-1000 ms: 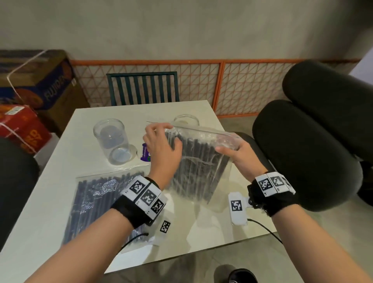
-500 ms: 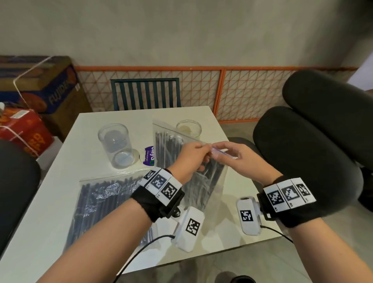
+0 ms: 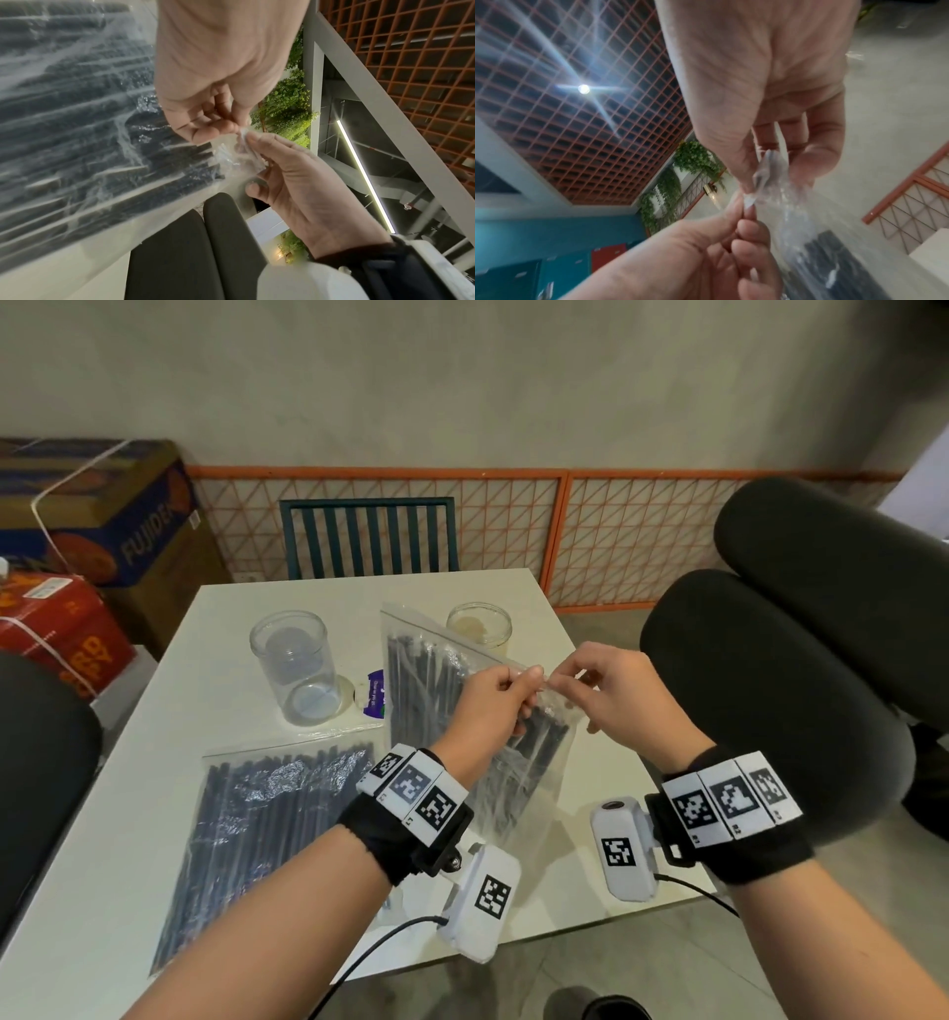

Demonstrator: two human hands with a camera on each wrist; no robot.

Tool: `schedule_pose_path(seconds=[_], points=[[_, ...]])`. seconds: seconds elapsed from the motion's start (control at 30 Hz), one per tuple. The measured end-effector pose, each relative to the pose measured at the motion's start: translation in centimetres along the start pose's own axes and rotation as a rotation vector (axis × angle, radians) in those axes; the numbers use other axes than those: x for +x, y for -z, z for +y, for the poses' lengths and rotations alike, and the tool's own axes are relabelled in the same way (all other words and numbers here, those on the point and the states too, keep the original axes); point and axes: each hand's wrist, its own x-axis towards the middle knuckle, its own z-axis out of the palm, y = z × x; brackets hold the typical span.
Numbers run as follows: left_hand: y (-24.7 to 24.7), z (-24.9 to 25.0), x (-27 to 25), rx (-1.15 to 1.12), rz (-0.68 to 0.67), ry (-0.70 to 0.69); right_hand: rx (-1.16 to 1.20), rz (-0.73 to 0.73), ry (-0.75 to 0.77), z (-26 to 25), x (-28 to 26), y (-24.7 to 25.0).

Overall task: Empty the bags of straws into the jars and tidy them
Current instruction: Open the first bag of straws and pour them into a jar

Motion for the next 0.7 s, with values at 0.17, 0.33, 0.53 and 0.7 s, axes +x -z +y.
schedule_pose_path(seconds=[0.17,0.33,0.53,0.7], points=[[0.3,-0.2,-0.3,0.039,-0.04,-0.003,0.101,0.03,-0.121,0.1,0.0,-0.3],[0.6,-0.2,-0.7,0.009,-0.06,0.018,0.029,0.086,-0.168,-0.4,0.2,-1.1],[0.1,-0.7,-2.3,0.056,-0.097,0.008,-0.045,0.148,-0.245,0.4,0.9,-0.1],[0.2,-0.1,-2.0,0.099,-0.089,-0.018,0.031,-0.009,-0.139,-1.4,0.4,-1.2]])
